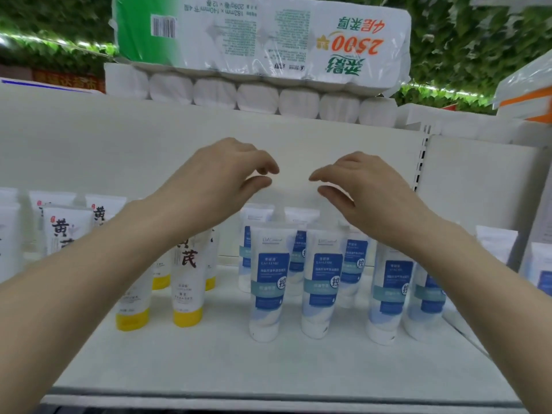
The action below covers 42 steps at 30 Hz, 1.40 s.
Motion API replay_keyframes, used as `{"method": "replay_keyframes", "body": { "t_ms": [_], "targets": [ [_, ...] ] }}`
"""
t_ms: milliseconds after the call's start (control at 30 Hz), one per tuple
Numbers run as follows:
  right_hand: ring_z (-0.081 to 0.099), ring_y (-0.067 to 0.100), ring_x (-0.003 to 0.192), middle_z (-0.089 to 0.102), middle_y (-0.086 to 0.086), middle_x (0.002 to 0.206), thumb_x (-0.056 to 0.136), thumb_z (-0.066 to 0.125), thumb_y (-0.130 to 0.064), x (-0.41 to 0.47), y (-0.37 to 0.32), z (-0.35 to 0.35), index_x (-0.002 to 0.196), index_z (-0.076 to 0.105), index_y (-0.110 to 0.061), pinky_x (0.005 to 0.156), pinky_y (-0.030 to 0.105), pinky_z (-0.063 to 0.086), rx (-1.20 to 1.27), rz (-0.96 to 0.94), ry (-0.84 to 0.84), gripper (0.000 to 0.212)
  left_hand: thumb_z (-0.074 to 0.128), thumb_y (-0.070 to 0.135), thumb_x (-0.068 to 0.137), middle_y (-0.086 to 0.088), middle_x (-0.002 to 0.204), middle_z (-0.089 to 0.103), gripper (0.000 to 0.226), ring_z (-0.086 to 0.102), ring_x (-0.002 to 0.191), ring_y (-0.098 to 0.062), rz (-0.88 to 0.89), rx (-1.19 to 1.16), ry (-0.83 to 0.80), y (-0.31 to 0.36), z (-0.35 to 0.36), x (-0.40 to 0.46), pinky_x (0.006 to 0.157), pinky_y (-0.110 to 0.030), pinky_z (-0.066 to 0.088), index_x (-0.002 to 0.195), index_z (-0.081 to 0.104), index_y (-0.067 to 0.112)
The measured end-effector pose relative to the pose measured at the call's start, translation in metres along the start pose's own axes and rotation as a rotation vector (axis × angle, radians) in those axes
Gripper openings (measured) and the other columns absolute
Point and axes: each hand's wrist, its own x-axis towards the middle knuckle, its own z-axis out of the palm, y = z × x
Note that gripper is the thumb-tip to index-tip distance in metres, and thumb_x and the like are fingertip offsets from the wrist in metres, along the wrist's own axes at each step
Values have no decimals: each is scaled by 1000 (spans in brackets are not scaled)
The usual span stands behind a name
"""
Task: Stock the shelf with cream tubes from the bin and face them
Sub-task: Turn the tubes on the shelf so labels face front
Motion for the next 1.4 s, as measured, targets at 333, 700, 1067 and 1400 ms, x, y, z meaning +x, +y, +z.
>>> {"method": "replay_keyframes", "body": {
  "t_ms": [333, 700, 1067, 1400],
  "targets": [
    [47, 34, 123, 44, 10, 144, 91, 62, -25, -72, -61, 28, 141, 43, -22, 102, 45, 38, 26, 124, 118, 53, 64, 29, 82, -2, 139, 44, 64, 43, 122, -19, -90, -53, 177, 59, 26, -83, 97, -27, 38, 142, 41, 20],
    [35, 32, 133, 10, 13, 156, 93, 60, -26, -117, -112, 40, 147, 18, -39, 98, 42, 43, 227, 544, 10, 70, 74, 46, 76, 7, 136, 46, 84, 51, 115, -9, -533, -347, 42, 88, 59, -136, 97, -31, 46, 143, 30, 24],
    [62, 32, 97, 63, 9, 107, 86, 65, -35, -120, -118, 47, 122, 33, -14, 70, 33, 36, 356, 687, -181, 53, 73, 44, 75, -2, 118, 61, 60, 58, 107, -23, -712, -349, -223, 92, 75, -120, 75, -28, 39, 118, 43, 16],
    [59, 34, 101, 63, 13, 110, 88, 61, -47, -93, -107, 53, 117, 36, -8, 68, 32, 35, 388, 779, -223, 55, 76, 34, 73, -3, 120, 62, 58, 58, 108, -22, -713, -437, -198, 81, 82, -118, 82, -29, 45, 122, 50, 15]
  ]
}}
